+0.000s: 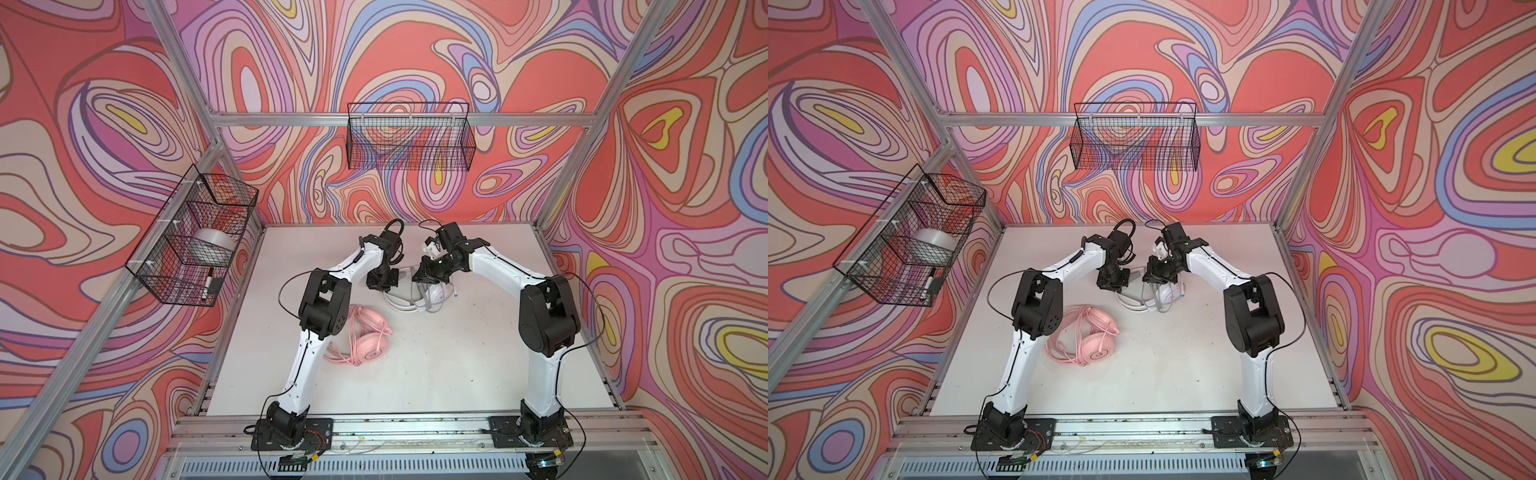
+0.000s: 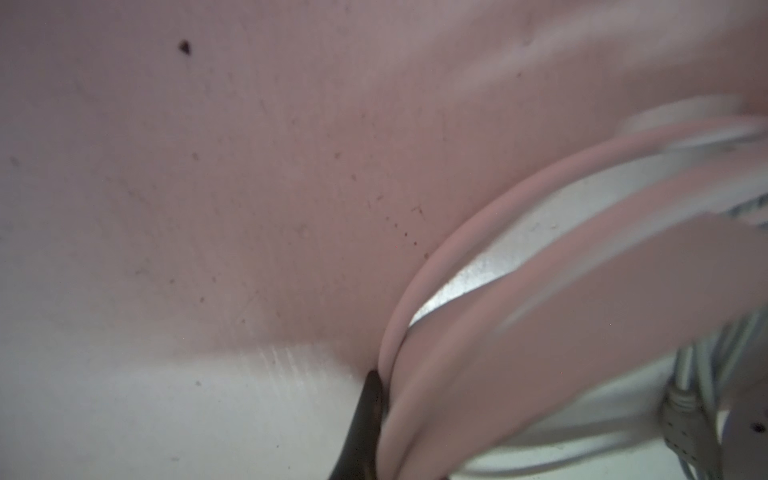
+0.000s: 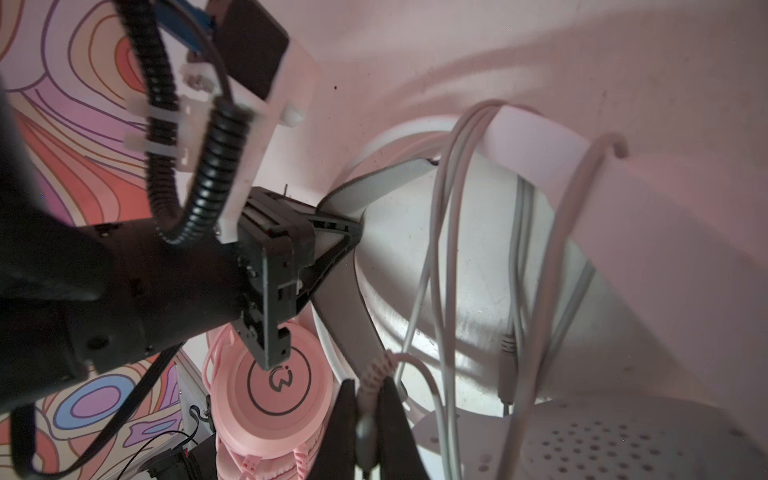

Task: Wrap the headphones
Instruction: 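Carry the grey cable plug end up over the white headset toward the left gripper, then open the right gripper to release the cable and draw it back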

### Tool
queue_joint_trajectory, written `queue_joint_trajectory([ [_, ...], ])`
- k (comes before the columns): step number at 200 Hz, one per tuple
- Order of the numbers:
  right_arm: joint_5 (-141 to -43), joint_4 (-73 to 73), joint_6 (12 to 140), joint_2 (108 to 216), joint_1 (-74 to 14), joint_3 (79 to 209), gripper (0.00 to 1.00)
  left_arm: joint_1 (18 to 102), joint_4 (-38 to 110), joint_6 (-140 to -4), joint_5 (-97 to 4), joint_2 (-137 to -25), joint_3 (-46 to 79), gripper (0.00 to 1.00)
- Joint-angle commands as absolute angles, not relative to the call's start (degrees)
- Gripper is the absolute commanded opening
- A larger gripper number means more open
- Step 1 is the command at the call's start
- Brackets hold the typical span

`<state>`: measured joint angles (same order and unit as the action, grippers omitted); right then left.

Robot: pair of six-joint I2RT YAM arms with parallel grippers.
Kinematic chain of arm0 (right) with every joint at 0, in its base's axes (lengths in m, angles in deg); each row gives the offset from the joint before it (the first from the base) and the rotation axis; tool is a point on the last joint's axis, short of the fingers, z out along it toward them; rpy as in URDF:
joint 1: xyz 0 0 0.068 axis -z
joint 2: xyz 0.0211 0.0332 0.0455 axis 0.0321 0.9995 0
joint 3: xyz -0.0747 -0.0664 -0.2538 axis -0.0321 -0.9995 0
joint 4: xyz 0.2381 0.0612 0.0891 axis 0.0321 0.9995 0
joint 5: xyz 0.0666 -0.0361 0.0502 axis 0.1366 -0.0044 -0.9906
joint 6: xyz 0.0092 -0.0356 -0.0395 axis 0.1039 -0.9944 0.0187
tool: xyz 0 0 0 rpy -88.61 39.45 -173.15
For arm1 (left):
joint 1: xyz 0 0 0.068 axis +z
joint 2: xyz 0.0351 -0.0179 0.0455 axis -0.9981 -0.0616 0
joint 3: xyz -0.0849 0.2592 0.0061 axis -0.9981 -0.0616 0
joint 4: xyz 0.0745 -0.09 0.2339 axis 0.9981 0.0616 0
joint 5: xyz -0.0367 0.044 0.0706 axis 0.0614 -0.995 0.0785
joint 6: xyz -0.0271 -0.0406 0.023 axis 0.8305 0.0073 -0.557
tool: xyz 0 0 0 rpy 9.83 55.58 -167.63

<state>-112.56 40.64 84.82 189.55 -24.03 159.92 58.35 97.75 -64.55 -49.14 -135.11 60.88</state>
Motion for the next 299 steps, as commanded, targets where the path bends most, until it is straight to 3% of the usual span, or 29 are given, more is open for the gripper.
queue_joint_trajectory([
  [1, -110.1, 40.9, 85.2, 190.6, -24.2, 160.8, 0.00, 56.8, 98.4, -63.5, -46.6, -133.1, 59.3, 0.00],
  [74, -105.3, 43.4, 84.3, 190.2, -25.6, 158.1, 0.00, 55.8, 98.5, -61.3, -50.1, -132.6, 57.8, 0.00],
  [116, -105.9, 42.9, 84.6, 189.4, -25.8, 157.5, 0.00, 55.8, 97.6, -60.3, -50.3, -132.0, 56.6, 0.11],
  [206, -105.2, 42.5, 85.4, 181.6, -25.8, 153.5, 0.20, 56.3, 98.0, -57.4, -52.9, -133.4, 56.6, 0.14],
  [299, -105.6, 41.3, 84.6, 177.3, -25.8, 152.3, 0.31, 56.9, 97.2, -56.2, -52.5, -134.1, 55.7, 0.19],
])
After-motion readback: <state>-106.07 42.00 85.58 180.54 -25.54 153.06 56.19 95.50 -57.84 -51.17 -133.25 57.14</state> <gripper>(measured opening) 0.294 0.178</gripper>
